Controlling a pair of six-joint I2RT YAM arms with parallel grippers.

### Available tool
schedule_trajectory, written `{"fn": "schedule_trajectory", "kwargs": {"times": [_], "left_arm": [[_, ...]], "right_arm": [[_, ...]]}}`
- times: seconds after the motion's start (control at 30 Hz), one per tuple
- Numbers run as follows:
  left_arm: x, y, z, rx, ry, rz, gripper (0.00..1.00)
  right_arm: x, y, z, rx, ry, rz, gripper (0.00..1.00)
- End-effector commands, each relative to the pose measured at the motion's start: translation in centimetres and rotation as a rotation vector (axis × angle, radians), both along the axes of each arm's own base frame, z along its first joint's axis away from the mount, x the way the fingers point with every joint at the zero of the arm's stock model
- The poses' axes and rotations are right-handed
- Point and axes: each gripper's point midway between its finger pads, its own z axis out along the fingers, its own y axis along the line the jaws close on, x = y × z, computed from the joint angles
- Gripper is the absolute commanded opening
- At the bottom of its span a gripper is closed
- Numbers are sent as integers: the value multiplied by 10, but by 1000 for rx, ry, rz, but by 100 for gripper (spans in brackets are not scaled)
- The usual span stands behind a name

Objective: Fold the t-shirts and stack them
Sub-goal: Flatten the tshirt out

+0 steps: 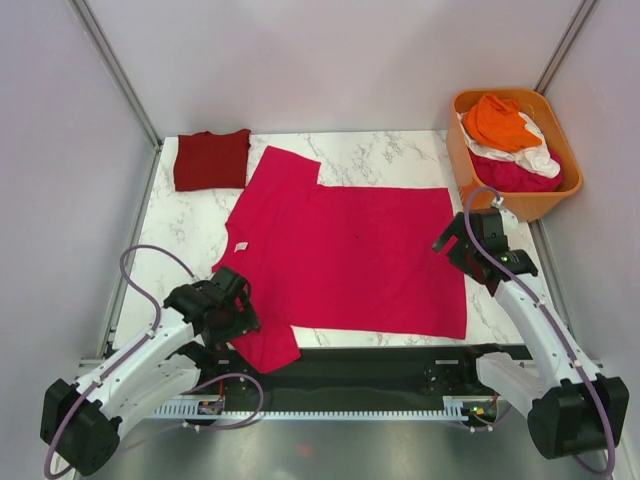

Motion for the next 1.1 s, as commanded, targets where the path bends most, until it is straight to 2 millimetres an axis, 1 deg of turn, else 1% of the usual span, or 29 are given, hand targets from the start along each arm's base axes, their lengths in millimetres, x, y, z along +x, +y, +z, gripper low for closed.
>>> {"fn": "schedule_trajectory", "kwargs": {"times": [0.0, 0.1, 0.17, 0.27, 0.37, 0.7, 0.83, 0.93, 1.07], "left_arm": [[-14, 2, -12, -3, 59, 25, 89], [-12, -1, -8, 3, 67, 13, 89], [-15, -2, -11, 26, 102, -8, 89], [-23, 0, -18, 71, 168, -29, 89], [-26, -1, -20, 95, 197, -59, 89], [-11, -15, -5, 64, 150, -77, 89], [-11, -15, -2, 46, 124, -78, 89], [-20, -8, -11, 53, 134, -78, 89], [-33, 2, -24, 78, 170, -77, 89]], "right_arm": [[21, 8, 12, -9, -62, 80, 98], [26, 9, 7, -22, -56, 105, 98], [27, 8, 4, -34, -48, 113, 98], [24, 4, 0, -56, -45, 114, 98], [21, 3, -3, -61, -45, 115, 98], [15, -2, -11, -92, -32, 123, 98], [13, -2, -13, -99, -24, 130, 98], [10, -4, -15, -107, -22, 123, 98], [10, -2, -18, -95, -9, 127, 98]]}}
